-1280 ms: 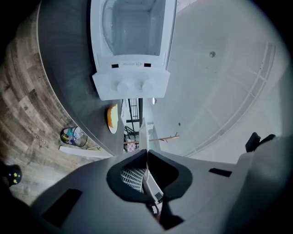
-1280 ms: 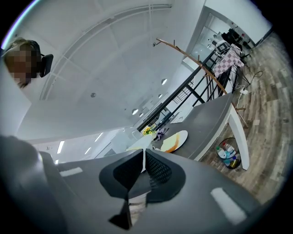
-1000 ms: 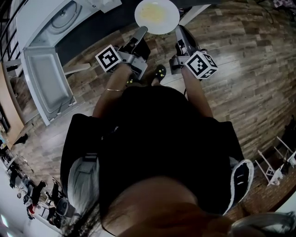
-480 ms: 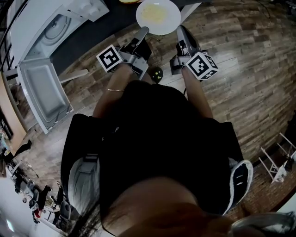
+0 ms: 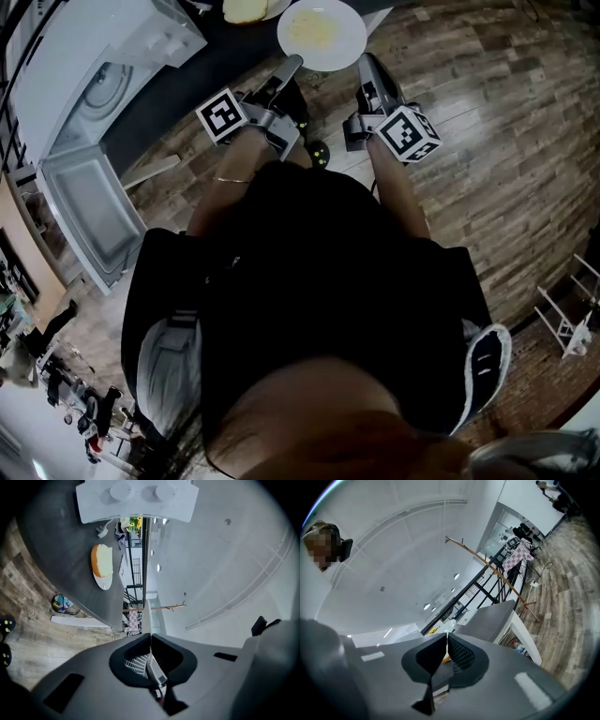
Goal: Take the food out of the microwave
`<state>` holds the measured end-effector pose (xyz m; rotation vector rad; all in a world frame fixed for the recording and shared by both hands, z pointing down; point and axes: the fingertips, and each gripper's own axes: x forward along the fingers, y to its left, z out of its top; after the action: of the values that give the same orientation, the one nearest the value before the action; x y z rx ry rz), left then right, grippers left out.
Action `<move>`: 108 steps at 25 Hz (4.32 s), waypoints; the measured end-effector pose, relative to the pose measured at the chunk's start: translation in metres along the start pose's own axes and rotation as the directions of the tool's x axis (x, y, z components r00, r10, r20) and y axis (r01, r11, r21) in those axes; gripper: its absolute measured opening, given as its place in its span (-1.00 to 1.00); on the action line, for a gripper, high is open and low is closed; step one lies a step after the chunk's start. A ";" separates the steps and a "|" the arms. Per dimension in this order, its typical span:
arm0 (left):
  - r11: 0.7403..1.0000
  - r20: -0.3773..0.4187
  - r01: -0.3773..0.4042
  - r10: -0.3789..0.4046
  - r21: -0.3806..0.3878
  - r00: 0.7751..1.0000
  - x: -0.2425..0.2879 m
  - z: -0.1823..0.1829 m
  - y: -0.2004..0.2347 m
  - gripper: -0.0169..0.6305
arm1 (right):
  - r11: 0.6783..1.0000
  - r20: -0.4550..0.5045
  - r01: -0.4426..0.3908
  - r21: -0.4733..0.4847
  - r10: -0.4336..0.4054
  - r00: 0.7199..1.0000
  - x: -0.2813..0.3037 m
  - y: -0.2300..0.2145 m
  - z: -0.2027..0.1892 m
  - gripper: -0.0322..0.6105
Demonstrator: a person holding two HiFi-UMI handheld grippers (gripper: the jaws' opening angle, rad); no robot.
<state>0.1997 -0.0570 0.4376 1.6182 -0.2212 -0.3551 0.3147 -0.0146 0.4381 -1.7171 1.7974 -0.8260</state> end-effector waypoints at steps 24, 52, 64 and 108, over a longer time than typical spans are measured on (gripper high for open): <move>1.000 -0.105 -0.021 0.020 -0.007 0.994 0.066 0.055 0.018 -0.91 | 0.995 0.048 0.100 0.014 -0.101 0.994 0.066 -0.033 0.030 -0.91; 0.996 0.042 -0.071 0.073 -0.055 0.996 0.135 0.088 0.051 -0.91 | 0.998 -0.110 0.047 0.041 -0.042 0.993 0.137 -0.094 0.063 -0.91; 0.997 0.253 -0.067 0.078 -0.049 0.964 0.160 0.107 0.057 -0.91 | 0.994 -0.257 -0.097 0.060 0.109 0.960 0.188 -0.111 0.080 -0.91; 0.973 0.365 -0.168 0.217 -0.162 0.905 0.159 0.118 0.127 -0.90 | 0.992 -0.359 -0.079 0.102 0.110 0.927 0.205 -0.150 0.076 -0.91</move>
<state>0.3146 -0.2331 0.5433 1.3765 -0.6397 -0.5196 0.4597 -0.2265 0.5048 -1.4804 2.0298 -1.2256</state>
